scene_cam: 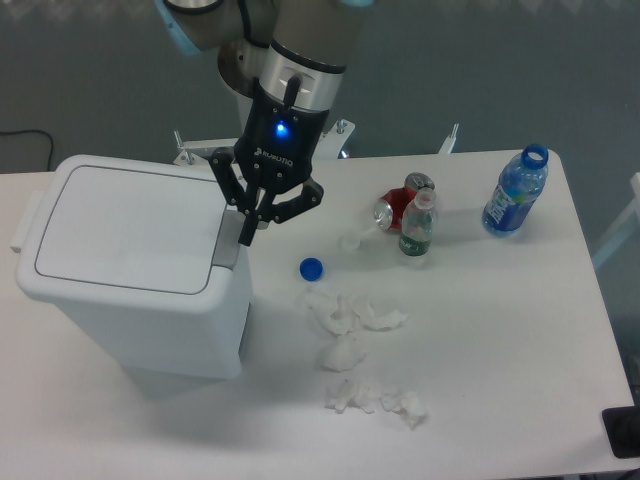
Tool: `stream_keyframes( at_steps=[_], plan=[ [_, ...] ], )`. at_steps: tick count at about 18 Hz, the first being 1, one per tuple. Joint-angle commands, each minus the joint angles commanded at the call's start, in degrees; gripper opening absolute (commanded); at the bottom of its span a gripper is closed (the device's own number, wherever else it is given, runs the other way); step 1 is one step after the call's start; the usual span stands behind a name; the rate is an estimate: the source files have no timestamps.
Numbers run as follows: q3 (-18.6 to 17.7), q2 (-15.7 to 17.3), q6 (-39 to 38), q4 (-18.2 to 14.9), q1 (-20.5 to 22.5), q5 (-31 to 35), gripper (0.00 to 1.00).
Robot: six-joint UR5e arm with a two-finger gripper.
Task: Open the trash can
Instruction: 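Lower the gripper onto the grey tab at the lid's edge, then push the grey tab down to flip the white lid open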
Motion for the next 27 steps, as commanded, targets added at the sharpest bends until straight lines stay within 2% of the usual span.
stream_keyframes(
  at_steps=[27],
  plan=[
    [-0.3,-1.0,0.1,0.1,-0.4,0.1,0.0]
  ],
)
